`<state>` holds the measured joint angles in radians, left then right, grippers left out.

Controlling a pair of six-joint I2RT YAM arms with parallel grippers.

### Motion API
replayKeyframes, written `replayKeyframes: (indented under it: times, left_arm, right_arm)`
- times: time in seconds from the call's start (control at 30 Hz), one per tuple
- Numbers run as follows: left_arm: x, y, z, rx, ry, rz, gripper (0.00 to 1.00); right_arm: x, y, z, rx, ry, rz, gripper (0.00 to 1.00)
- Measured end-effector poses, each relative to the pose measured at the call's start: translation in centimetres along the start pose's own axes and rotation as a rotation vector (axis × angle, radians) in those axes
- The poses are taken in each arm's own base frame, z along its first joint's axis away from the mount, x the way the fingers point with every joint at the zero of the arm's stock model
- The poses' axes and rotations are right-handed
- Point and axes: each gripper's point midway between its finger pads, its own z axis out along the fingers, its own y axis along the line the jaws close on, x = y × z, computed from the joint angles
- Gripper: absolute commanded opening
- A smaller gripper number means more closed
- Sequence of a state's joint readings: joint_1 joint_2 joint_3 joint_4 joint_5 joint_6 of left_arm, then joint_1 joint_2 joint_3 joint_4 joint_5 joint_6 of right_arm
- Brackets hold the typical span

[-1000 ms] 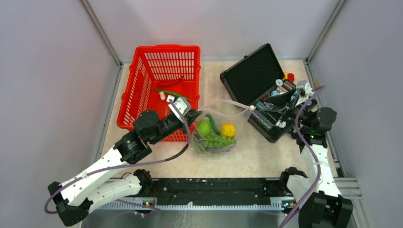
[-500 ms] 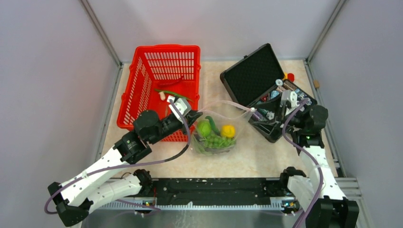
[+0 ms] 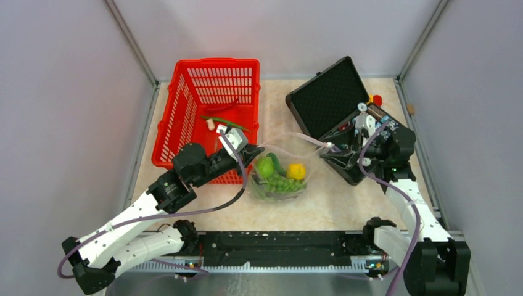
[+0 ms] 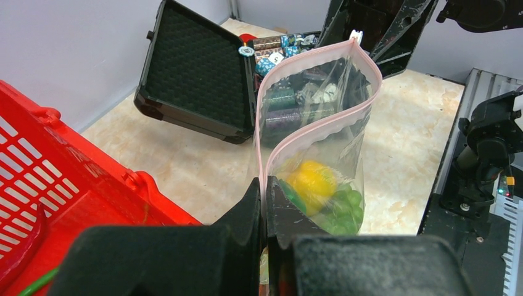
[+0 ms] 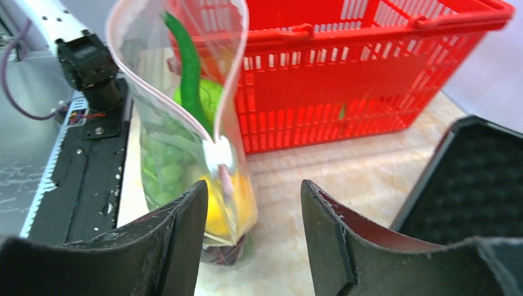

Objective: Place the food in the zip-top bag and seal the zipper
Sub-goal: Zip the zipper food storage bag at the center of the board.

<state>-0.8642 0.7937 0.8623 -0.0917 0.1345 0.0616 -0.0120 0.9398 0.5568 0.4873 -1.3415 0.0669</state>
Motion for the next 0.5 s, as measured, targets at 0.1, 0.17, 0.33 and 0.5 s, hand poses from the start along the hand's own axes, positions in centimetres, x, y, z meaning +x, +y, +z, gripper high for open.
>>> replayKeyframes:
  times: [0.1, 0.17, 0.33, 0.5]
  left_arm:
    - [0.01, -0.01, 0.0, 0.0, 0.0, -0.004, 0.0]
    - [0.01, -0.02, 0.0, 0.0, 0.0, -0.006, 0.0]
    - [0.01, -0.02, 0.0, -0.001, 0.0, -0.007, 0.0]
    - [0.0, 0.0, -0.01, -0.002, 0.0, -0.006, 0.0]
  right_arm:
    - [-0.56, 0.79, 0.84, -0.045, -0.008, -0.024, 0.5]
    - [-0.82, 0.98, 1.09, -0.057, -0.012, -0.038, 0.41]
    - [-0.74, 0.88, 1.17, -0.063, -0.012, -0.038, 0.22]
    - [-0.28, 0.77, 1.14, -0.06, -0.002, -0.043, 0.0]
